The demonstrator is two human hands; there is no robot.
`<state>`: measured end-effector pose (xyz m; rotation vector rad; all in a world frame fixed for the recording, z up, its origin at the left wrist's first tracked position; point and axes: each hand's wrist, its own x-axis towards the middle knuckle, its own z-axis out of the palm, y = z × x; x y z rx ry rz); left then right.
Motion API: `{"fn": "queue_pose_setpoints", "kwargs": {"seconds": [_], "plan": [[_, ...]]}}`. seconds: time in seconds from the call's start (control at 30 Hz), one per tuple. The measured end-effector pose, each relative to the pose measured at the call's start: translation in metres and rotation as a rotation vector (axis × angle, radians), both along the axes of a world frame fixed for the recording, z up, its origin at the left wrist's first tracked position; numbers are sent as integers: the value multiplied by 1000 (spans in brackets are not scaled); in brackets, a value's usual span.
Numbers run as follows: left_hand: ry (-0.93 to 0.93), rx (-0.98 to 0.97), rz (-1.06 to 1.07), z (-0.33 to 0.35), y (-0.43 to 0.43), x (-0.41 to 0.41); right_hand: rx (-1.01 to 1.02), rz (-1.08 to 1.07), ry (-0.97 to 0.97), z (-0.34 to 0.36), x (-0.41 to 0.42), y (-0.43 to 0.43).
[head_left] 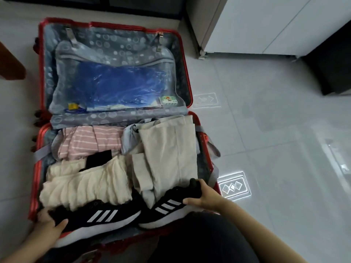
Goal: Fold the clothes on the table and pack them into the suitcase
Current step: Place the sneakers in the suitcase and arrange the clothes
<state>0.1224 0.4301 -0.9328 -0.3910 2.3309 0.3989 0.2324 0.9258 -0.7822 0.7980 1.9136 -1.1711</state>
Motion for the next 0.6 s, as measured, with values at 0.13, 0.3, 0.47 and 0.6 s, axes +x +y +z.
{"fn": "queue_pose_setpoints", "kwargs": {"seconds": [0.13, 0.3, 0.47, 0.6], "plan": [[74, -80, -207, 40, 49, 4, 142, 19, 19, -7, 5, 2], [217, 4, -565, 102, 129, 4, 477, 139, 58, -14, 12, 23], [-10, -24, -599, 95, 142, 1, 669, 267, 53, -23, 22, 27], [-87, -17, -528, 101, 128, 10, 717, 514, 12, -48, 36, 24]]}}
